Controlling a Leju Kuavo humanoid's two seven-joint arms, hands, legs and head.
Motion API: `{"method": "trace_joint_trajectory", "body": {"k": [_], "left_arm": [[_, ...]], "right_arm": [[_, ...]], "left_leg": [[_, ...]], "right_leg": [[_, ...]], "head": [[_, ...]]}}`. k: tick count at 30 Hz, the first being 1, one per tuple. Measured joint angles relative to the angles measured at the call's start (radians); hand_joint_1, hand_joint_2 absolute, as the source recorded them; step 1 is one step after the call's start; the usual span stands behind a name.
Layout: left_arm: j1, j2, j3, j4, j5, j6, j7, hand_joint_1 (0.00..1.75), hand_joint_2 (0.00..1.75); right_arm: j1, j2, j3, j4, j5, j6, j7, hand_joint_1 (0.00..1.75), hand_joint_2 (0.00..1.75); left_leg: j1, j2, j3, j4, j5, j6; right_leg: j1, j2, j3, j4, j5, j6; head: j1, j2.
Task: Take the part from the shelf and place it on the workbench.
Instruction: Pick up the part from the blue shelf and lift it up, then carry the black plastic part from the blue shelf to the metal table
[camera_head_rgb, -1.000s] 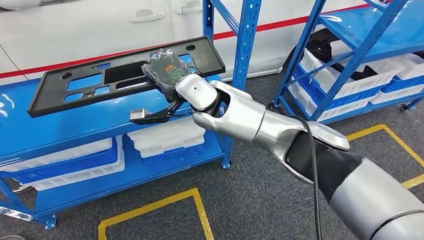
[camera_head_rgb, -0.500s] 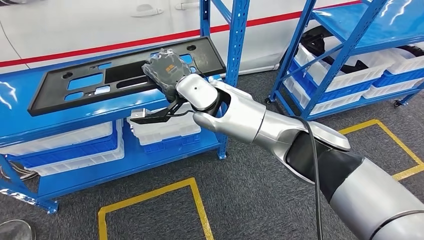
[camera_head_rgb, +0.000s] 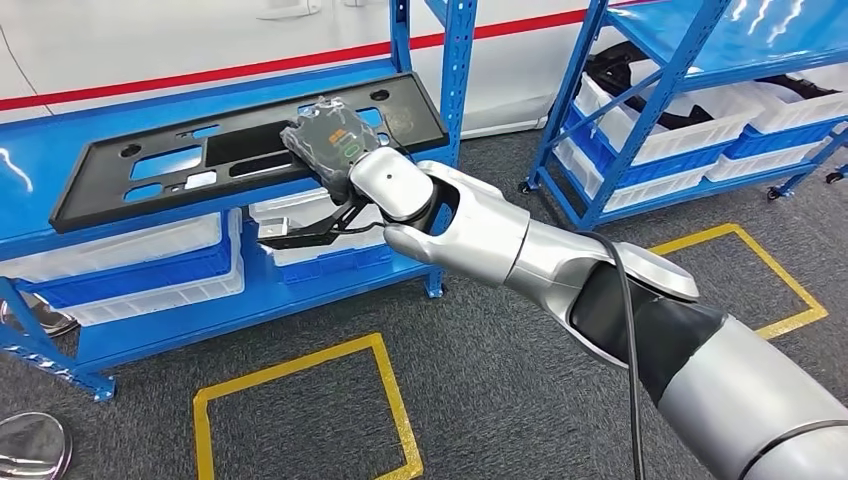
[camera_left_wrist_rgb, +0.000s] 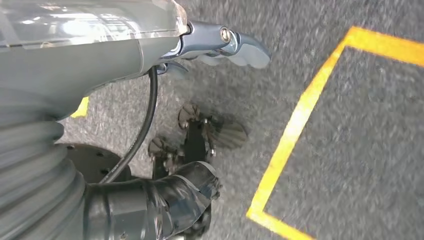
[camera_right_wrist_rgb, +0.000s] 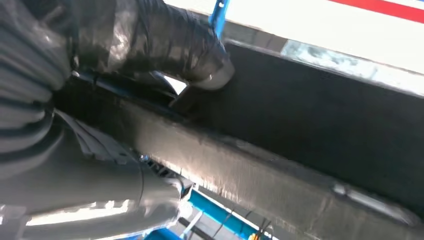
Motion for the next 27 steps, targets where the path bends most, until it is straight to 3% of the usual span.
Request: {"method": "trace_joint_trajectory", "body": {"k": [1,3,5,6,7,8,9,11,13,14,16,17,18,19,21,22,23,24,26,27], "left_arm": [[0.0,0.001,0.0,0.0,0.0,0.0,0.0,0.0,1.75],[0.002,0.002,0.0,0.001,0.0,0.0,0.0,0.0,1.75],[0.002,0.002,0.0,0.001,0.0,0.0,0.0,0.0,1.75],[0.002,0.002,0.0,0.001,0.0,0.0,0.0,0.0,1.75],[0.001,0.002,0.0,0.001,0.0,0.0,0.0,0.0,1.75],[0.001,0.002,0.0,0.001,0.0,0.0,0.0,0.0,1.75],[0.001,0.003,0.0,0.001,0.0,0.0,0.0,0.0,1.75],[0.0,0.004,0.0,0.001,0.0,0.0,0.0,0.0,1.75],[-0.001,0.004,-0.001,0.001,-0.001,0.0,0.0,0.0,1.75],[-0.001,0.004,-0.001,0.001,-0.002,0.0,-0.001,0.0,1.75],[-0.001,0.004,-0.002,0.001,-0.003,0.0,-0.001,0.0,1.75],[-0.002,0.004,-0.003,0.001,-0.004,0.0,-0.001,0.0,1.75],[-0.003,0.004,-0.006,0.001,-0.004,0.0,-0.001,0.0,1.75],[-0.004,0.004,-0.008,0.001,-0.004,0.0,-0.001,0.0,1.75],[-0.006,0.005,-0.012,0.001,-0.004,0.0,-0.001,0.0,1.75],[-0.007,0.005,-0.014,0.001,-0.004,0.0,-0.001,0.0,1.75],[-0.007,0.006,-0.015,0.001,-0.004,0.0,-0.001,0.0,1.75],[-0.007,0.006,-0.016,0.001,-0.004,0.0,-0.001,0.0,1.75],[-0.007,0.005,-0.017,0.001,-0.004,0.0,-0.001,0.0,1.75],[-0.007,0.003,-0.017,0.001,-0.003,0.0,-0.001,0.0,1.75]], "right_arm": [[-0.001,0.0,0.0,0.0,0.0,0.0,0.0,1.75,1.75],[-0.002,0.001,0.0,0.0,0.0,0.0,0.0,1.75,1.75],[-0.002,0.002,0.0,0.0,0.0,0.0,0.0,1.75,1.75],[-0.001,0.003,0.0,0.0,0.0,0.0,0.0,1.75,1.75],[0.0,0.003,0.0,0.0,0.0,0.0,0.0,1.75,1.75],[0.002,0.003,0.0,0.0,0.0,0.0,0.0,1.75,1.75],[0.003,0.003,0.0,0.0,0.0,0.001,0.0,1.75,1.75],[0.002,0.003,0.0,0.0,0.0,0.0,0.0,1.75,1.75],[0.0,0.003,0.0,-0.001,-0.004,0.002,-0.001,1.75,1.75],[-0.001,0.004,0.0,0.0,-0.009,0.002,-0.003,1.75,1.75],[0.001,0.005,0.0,0.002,-0.017,0.003,-0.01,1.75,1.75],[0.002,0.005,0.0,0.004,-0.02,0.003,-0.014,1.75,1.75],[0.003,0.005,0.0,0.006,-0.022,0.002,-0.017,1.75,1.75],[0.004,0.005,0.0,0.007,-0.023,0.001,-0.02,1.75,1.75],[0.006,0.005,0.0,0.007,-0.025,0.0,-0.024,1.75,1.75],[0.008,0.005,0.0,0.008,-0.025,0.0,-0.024,1.75,1.75],[0.009,0.005,0.0,0.008,-0.026,0.0,-0.025,1.75,1.75],[0.009,0.005,0.0,0.009,-0.027,0.0,-0.025,1.75,1.75],[0.007,0.006,0.0,0.009,-0.029,0.0,-0.025,1.75,1.75],[0.003,0.006,0.0,0.008,-0.03,0.0,-0.025,1.75,1.75]], "left_leg": [[0.0,-0.002,-0.005,0.001,-0.001,-0.005],[0.001,-0.005,-0.026,0.046,-0.055,-0.016],[0.007,-0.006,-0.061,0.162,-0.149,-0.026],[0.01,-0.006,-0.074,0.224,-0.178,-0.03],[0.013,-0.005,-0.078,0.267,-0.186,-0.035],[0.015,-0.005,-0.066,0.28,-0.174,-0.038],[0.017,-0.005,-0.036,0.254,-0.148,-0.04],[0.02,-0.006,0.061,0.128,-0.115,-0.043],[0.017,-0.01,0.126,0.025,-0.124,-0.036],[0.014,-0.013,0.134,0.006,-0.131,-0.031],[0.013,-0.012,0.123,-0.001,-0.118,-0.016],[0.014,-0.01,0.114,-0.003,-0.108,-0.006],[0.014,-0.008,0.104,-0.006,-0.096,0.005],[0.015,-0.005,0.092,-0.008,-0.085,0.014],[0.01,-0.004,0.064,-0.007,-0.063,0.023],[0.008,-0.004,0.051,-0.006,-0.053,0.024],[0.005,-0.004,0.037,-0.006,-0.042,0.025],[0.002,-0.004,0.023,-0.005,-0.032,0.024],[-0.003,-0.005,0.0,-0.003,-0.013,0.023],[-0.005,-0.005,-0.008,-0.002,-0.004,0.021]], "right_leg": [[-0.002,-0.002,-0.005,-0.005,0.011,-0.005],[-0.011,-0.006,-0.022,-0.016,0.035,-0.018],[-0.013,-0.008,-0.047,-0.017,0.057,-0.026],[-0.013,-0.008,-0.06,-0.016,0.066,-0.026],[-0.013,-0.008,-0.073,-0.013,0.075,-0.024],[-0.014,-0.008,-0.085,-0.01,0.082,-0.021],[-0.016,-0.008,-0.097,-0.007,0.089,-0.018],[-0.017,-0.008,-0.117,0.005,0.1,-0.007],[-0.015,-0.009,-0.13,0.013,0.112,0.004],[-0.014,-0.009,-0.134,0.013,0.119,0.01],[-0.015,-0.008,-0.139,0.01,0.13,0.023],[-0.016,-0.007,-0.146,0.016,0.118,0.028],[-0.018,-0.006,-0.156,0.038,0.088,0.031],[-0.02,-0.004,-0.17,0.078,0.042,0.032],[-0.02,-0.003,-0.196,0.199,-0.052,0.034],[-0.02,-0.003,-0.202,0.255,-0.075,0.034],[-0.019,-0.002,-0.196,0.288,-0.073,0.033],[-0.017,-0.002,-0.176,0.289,-0.051,0.029],[-0.009,-0.001,-0.094,0.198,0.0,0.011],[-0.003,-0.001,-0.041,0.122,0.003,-0.001]], "head": [[0.0,0.0],[0.0,0.0],[0.0,0.0],[0.0,0.0],[0.0,0.0],[0.0,0.0],[0.0,0.0],[0.0,0.0],[0.0,0.0],[0.0,0.0],[0.0,0.0],[0.0,0.0],[0.0,0.0],[0.0,0.0],[0.0,0.0],[0.0,0.0],[0.0,0.0],[0.0,0.0],[0.0,0.0],[0.0,0.0]]}}
